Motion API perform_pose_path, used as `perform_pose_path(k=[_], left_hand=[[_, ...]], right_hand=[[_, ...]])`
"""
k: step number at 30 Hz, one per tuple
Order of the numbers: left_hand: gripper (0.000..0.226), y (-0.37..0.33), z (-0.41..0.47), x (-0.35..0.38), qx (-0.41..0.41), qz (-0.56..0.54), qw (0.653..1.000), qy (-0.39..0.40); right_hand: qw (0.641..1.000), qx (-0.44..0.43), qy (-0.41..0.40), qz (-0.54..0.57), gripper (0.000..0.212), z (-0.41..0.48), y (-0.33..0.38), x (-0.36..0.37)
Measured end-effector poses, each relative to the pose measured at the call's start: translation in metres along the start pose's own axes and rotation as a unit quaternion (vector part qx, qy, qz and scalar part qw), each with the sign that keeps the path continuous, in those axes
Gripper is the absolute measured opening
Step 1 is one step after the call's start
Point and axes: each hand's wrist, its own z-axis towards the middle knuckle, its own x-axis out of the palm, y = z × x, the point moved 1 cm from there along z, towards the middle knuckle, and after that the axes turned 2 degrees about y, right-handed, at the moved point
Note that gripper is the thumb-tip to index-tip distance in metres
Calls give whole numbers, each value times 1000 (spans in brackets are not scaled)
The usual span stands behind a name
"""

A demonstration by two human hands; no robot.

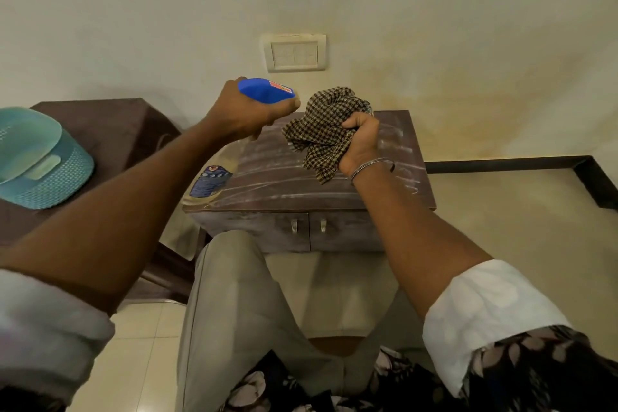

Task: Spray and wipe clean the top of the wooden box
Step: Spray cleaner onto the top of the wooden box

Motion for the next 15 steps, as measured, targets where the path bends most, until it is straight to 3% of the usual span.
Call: perform_pose_path(k=[5, 7, 10, 15], left_hand=[[45, 0, -4, -3, 8, -31, 996, 78], [47, -1, -4, -2, 1, -45, 997, 59], [45, 1, -4, -2, 7, -22, 1000, 15], [36, 5, -4, -9, 20, -11, 999, 30]], right_hand=[[1000, 2, 5, 3, 30, 1, -2, -5], [1000, 1, 7, 9, 26, 2, -2, -5], [1000, -7, 1, 5, 37, 5, -4, -6], [1000, -3, 8, 8, 40, 6, -4, -4]])
